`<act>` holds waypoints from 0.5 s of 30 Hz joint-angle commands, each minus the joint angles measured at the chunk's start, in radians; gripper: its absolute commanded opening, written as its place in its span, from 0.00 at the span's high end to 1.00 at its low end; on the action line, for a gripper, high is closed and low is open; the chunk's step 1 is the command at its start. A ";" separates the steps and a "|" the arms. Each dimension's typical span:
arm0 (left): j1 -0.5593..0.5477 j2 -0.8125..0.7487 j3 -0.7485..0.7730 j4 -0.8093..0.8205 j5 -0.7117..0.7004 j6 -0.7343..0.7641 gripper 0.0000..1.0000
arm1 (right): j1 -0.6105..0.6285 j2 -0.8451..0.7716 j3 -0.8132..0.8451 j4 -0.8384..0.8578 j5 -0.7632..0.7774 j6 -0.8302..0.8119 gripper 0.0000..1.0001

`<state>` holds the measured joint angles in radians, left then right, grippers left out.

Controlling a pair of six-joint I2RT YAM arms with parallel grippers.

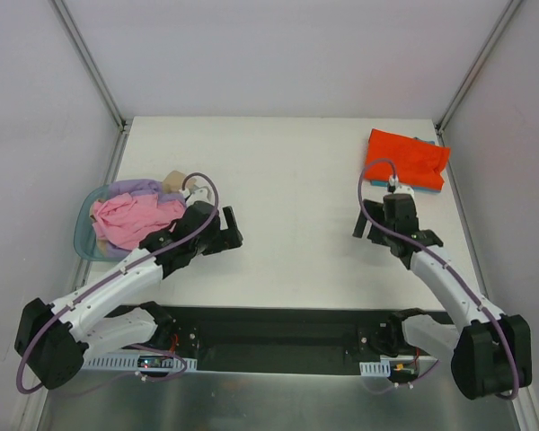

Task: Fold and stack the t-shirts
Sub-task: Put the neatly folded tshirt into the corner of the board with the right arm

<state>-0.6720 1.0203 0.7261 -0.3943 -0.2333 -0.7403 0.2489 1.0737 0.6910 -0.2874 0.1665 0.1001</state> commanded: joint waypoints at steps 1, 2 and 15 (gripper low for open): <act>0.011 -0.092 -0.089 0.086 0.089 0.001 0.01 | 0.009 -0.151 -0.140 0.145 -0.045 0.093 0.03; 0.011 -0.124 -0.118 0.097 0.098 -0.001 0.01 | 0.010 -0.171 -0.189 0.157 -0.041 0.096 0.03; 0.012 -0.238 -0.116 0.109 0.080 0.033 0.01 | 0.020 -0.474 -0.269 0.162 -0.101 0.076 0.03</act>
<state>-0.6720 0.7971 0.5709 -0.3119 -0.1314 -0.7391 0.2611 0.6827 0.4435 -0.1654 0.0864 0.1680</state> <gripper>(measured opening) 0.993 0.969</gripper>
